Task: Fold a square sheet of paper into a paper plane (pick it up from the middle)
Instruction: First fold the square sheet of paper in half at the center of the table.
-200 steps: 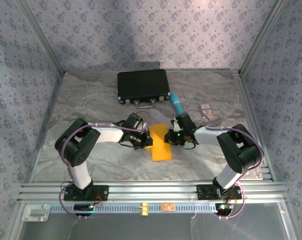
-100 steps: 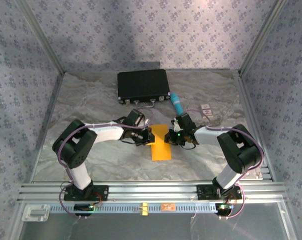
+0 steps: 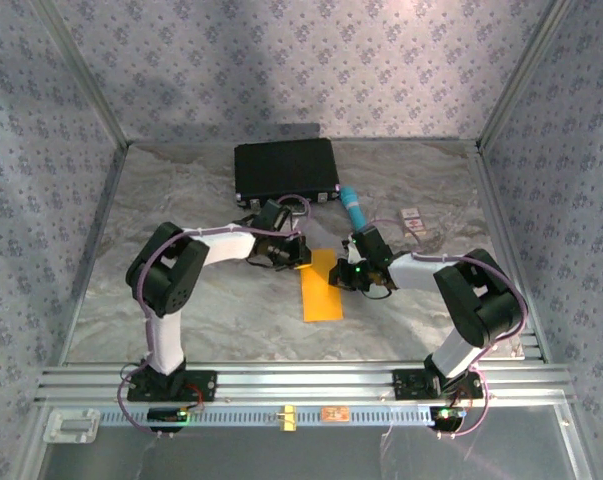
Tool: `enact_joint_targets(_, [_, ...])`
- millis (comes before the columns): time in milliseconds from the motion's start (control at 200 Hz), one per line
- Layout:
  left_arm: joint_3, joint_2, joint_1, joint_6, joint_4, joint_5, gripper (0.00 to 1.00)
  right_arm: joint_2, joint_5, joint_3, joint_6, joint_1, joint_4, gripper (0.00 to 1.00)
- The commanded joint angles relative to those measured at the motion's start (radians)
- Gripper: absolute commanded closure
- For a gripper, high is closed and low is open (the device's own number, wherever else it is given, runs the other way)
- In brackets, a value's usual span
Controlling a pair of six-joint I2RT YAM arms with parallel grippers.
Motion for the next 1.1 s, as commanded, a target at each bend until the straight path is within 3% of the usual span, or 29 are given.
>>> enact_joint_targets(0, [-0.018,0.022,0.01,0.032,-0.017,-0.01,0.98,0.012,0.065,-0.039,-0.021,-0.011,-0.105,1.0])
enact_joint_targets(245, [-0.081,0.031,0.035,0.022,0.035,0.017,0.98,0.019,0.065,-0.04,-0.021,-0.011,-0.099,1.0])
enact_joint_targets(520, [-0.021,-0.008,0.055,0.023,0.024,0.049,0.96,0.012,0.065,-0.039,-0.023,-0.012,-0.104,1.0])
enact_joint_targets(899, [0.032,0.058,0.089,0.014,0.046,0.094,0.97,0.007,0.065,-0.04,-0.022,-0.012,-0.105,1.0])
enact_joint_targets(1094, [0.021,0.058,0.088,0.02,0.033,0.067,0.96,0.007,0.065,-0.042,-0.021,-0.012,-0.104,1.0])
